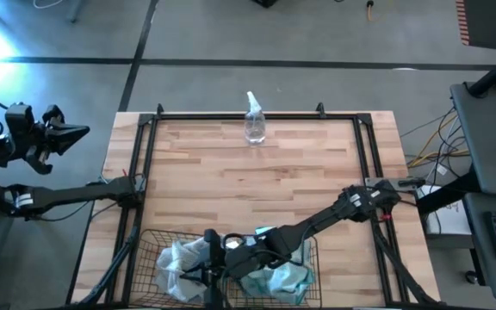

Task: Sort microfiber towel by color & place in baskets
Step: Put the gray microfiber towel into the left black wire basket

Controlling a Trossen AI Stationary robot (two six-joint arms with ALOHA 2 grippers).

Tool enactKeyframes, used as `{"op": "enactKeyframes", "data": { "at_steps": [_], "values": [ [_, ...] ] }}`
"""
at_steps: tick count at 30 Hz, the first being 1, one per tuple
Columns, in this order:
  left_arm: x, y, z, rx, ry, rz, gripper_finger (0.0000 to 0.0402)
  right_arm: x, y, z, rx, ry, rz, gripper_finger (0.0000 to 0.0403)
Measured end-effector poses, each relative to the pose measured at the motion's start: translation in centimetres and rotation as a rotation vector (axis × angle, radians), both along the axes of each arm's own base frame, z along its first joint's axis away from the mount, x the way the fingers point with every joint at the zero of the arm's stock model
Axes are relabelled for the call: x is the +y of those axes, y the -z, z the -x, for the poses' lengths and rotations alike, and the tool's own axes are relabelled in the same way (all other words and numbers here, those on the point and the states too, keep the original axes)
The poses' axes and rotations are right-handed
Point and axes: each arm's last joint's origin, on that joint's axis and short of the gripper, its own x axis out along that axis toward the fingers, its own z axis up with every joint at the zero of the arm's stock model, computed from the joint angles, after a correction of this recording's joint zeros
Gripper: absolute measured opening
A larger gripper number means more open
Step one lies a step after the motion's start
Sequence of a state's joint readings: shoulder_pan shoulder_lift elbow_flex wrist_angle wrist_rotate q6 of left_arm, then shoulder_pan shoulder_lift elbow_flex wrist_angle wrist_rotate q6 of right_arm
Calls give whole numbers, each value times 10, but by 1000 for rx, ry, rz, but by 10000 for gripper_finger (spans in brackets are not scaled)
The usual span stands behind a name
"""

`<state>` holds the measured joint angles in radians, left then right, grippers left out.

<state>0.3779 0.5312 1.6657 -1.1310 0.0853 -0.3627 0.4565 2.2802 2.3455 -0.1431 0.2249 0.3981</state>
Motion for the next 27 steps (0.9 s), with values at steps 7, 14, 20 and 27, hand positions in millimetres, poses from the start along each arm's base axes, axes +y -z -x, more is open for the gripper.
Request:
{"op": "enactKeyframes", "data": {
  "at_steps": [7, 14, 20, 27],
  "values": [
    [0, -1, 0, -13, 0, 22, 0, 2, 29, -12, 54, -17, 9, 13],
    [0, -3, 0, -44, 1, 25, 0, -1, 27, -14, 47, -45, -31, 13],
    [0, -3, 0, -45, 1, 25, 0, -6, 28, -16, 65, -94, -39, 29],
    [0, -3, 0, -46, 1, 29, 0, -14, 30, -19, 94, -114, -53, 105]
  ]
}}
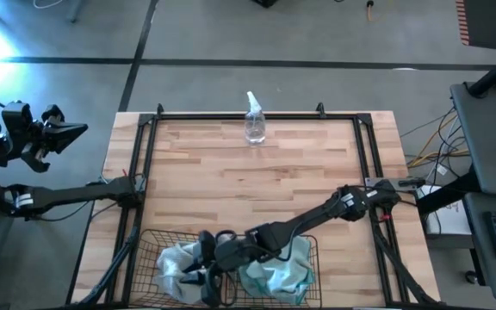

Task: Sort microfiber towel by color & place in baskets
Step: Put the gray microfiber towel into the left black wire basket

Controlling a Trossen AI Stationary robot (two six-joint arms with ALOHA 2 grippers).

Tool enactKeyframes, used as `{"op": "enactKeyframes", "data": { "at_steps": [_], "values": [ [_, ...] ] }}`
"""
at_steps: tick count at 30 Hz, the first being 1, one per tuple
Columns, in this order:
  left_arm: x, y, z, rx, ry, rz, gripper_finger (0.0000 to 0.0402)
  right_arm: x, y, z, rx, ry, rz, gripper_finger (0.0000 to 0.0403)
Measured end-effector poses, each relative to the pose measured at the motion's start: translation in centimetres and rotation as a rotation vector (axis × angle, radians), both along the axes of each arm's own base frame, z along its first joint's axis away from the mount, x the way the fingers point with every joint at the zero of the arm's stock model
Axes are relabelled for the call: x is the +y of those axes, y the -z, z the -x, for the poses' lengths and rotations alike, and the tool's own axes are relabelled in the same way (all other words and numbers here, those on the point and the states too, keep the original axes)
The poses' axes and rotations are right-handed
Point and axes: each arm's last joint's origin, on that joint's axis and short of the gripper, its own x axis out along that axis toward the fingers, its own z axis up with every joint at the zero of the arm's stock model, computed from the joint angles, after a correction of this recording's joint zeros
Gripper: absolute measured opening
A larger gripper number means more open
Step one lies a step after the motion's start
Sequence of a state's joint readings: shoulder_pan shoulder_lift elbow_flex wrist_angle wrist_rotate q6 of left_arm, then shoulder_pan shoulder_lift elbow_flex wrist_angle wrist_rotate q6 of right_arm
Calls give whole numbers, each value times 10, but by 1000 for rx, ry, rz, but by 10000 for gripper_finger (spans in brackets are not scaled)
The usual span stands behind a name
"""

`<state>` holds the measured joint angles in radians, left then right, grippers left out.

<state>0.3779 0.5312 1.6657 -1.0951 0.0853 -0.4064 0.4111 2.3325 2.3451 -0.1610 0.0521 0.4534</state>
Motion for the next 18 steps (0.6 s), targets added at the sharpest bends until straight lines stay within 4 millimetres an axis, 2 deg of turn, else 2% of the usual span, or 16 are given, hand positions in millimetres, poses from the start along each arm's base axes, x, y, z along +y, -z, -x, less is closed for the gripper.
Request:
{"op": "enactKeyframes", "data": {
  "at_steps": [6, 14, 18],
  "values": [
    [0, 0, 0, -1, 1, 4, 0, -6, 3, -2, 26, 11, 11, 157],
    [0, 0, 0, -1, 0, 3, 0, -15, 12, -1, 126, 23, 61, 181],
    [0, 0, 0, -1, 0, 3, 0, -23, -4, 0, 98, 39, 40, 183]
  ]
}}
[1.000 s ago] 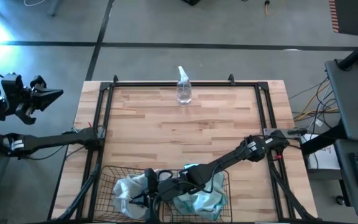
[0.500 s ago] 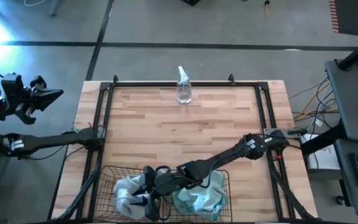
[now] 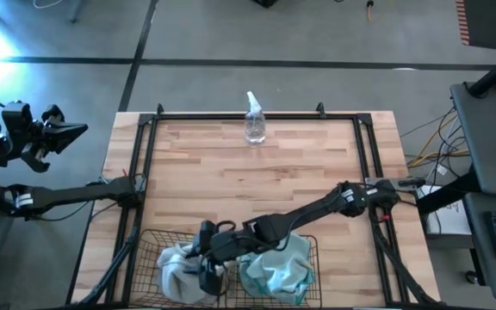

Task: Sort microfiber towel by color & place in baskets
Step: Put the gray microfiber towel into the left black wire basket, then return to Home Position

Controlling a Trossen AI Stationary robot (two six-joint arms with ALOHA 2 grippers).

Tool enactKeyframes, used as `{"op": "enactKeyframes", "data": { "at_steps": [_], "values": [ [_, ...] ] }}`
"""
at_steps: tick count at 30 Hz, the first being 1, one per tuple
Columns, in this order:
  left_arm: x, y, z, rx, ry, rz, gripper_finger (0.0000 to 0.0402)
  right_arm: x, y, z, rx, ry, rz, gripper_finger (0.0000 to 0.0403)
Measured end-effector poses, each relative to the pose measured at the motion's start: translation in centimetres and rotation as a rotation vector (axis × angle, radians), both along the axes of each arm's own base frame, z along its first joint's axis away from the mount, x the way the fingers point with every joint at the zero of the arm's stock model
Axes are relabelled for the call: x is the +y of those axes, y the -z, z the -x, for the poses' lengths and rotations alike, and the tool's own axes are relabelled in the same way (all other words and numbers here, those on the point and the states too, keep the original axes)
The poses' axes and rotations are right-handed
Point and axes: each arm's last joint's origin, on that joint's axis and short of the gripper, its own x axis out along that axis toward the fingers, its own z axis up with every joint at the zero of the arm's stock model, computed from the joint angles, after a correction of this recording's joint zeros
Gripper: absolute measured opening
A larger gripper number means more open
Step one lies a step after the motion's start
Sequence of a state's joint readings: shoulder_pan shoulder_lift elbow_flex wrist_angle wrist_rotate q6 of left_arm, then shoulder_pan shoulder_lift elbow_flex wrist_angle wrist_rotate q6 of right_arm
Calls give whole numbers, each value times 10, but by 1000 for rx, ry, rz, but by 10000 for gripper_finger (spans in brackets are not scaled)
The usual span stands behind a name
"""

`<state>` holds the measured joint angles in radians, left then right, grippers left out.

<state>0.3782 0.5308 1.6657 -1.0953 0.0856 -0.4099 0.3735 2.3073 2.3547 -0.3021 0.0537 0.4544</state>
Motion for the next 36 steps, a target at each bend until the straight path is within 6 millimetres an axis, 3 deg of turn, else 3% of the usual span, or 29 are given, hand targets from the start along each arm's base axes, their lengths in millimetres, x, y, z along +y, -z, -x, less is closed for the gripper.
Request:
{"op": "enactKeyframes", "data": {
  "at_steps": [5, 15, 22, 36],
  "values": [
    [0, 0, 0, 2, 0, -7, 0, -6, -29, 12, -42, -5, 3, 183],
    [0, 0, 0, 3, 1, -7, 0, -17, -52, 35, 60, -3, 43, 183],
    [0, 0, 0, 2, 2, -8, 0, -22, -75, 49, 30, -9, 50, 183],
    [0, 0, 0, 23, 0, -77, 0, -46, -127, 110, 141, -20, 115, 183]
  ]
}}
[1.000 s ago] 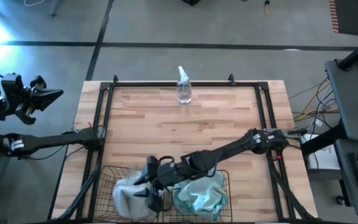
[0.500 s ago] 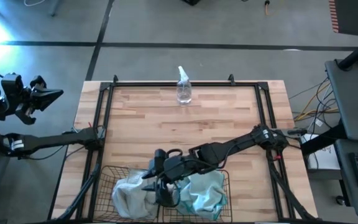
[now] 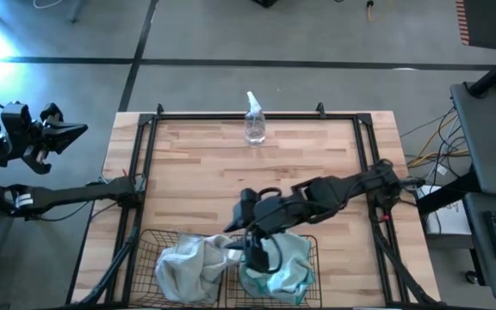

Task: Sort microfiber towel by color & place in baskets
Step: Return to Home Position

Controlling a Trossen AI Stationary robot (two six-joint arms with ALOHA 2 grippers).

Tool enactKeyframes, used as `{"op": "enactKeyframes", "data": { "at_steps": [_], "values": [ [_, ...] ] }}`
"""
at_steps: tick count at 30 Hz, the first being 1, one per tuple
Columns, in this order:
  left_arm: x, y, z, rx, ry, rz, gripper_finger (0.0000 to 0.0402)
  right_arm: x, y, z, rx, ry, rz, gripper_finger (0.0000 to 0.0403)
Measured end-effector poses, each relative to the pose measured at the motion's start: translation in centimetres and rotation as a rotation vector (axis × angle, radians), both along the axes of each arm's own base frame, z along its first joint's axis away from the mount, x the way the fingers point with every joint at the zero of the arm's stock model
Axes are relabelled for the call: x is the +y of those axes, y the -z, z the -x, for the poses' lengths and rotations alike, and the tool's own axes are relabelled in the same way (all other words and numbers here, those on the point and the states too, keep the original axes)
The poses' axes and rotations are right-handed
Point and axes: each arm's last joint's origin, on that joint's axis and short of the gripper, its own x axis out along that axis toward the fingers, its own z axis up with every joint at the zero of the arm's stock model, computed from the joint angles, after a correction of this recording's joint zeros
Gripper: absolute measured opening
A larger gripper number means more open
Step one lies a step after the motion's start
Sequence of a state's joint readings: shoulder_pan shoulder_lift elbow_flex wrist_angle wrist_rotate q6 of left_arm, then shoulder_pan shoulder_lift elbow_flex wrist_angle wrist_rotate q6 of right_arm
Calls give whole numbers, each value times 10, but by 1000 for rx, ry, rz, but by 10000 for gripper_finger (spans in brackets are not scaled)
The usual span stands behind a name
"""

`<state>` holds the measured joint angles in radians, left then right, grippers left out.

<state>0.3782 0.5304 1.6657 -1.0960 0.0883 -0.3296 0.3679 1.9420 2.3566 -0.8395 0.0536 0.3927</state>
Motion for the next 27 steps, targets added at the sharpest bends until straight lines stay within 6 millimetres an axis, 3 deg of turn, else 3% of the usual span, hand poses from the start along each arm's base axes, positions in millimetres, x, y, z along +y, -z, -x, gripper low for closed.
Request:
{"op": "enactKeyframes", "data": {
  "at_steps": [10, 27],
  "values": [
    [0, 0, 0, 1, -1, -7, 0, -18, -36, 46, 5, -10, 40, 183],
    [0, 0, 1, -16, 3, 43, 0, -39, -57, 105, 130, -15, 108, 183]
  ]
}}
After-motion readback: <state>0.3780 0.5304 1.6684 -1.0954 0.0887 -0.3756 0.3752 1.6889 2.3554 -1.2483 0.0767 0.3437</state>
